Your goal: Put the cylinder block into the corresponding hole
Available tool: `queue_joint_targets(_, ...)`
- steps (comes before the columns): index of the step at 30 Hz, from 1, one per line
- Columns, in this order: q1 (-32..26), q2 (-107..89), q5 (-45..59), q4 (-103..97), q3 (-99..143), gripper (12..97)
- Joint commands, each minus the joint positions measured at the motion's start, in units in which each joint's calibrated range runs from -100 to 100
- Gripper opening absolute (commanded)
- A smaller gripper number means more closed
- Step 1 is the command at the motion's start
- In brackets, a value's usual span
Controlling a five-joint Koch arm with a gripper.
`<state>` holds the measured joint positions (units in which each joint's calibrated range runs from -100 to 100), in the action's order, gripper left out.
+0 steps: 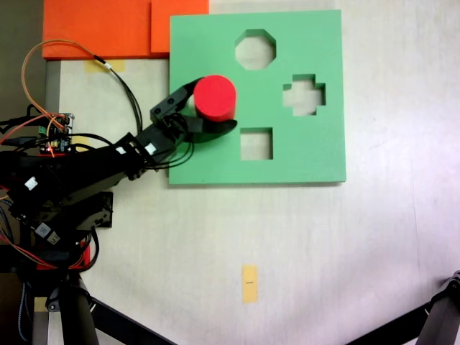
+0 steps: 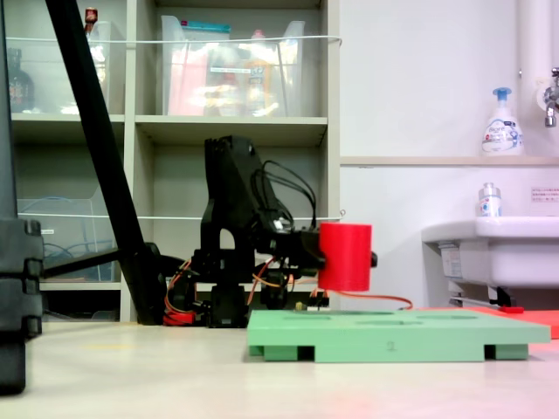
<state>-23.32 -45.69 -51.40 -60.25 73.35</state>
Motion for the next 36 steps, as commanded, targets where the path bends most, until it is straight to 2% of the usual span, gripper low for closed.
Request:
queue_joint_targets(1, -0.68, 0.02, 0.24, -7.58, -0.27, 30.2)
queue_joint_targets(17, -4.0, 13.99, 0.2, -16.35, -0.56, 30.3)
queue_joint_targets(36, -4.54, 26.84, 0.2, -16.83, -6.65, 30.7)
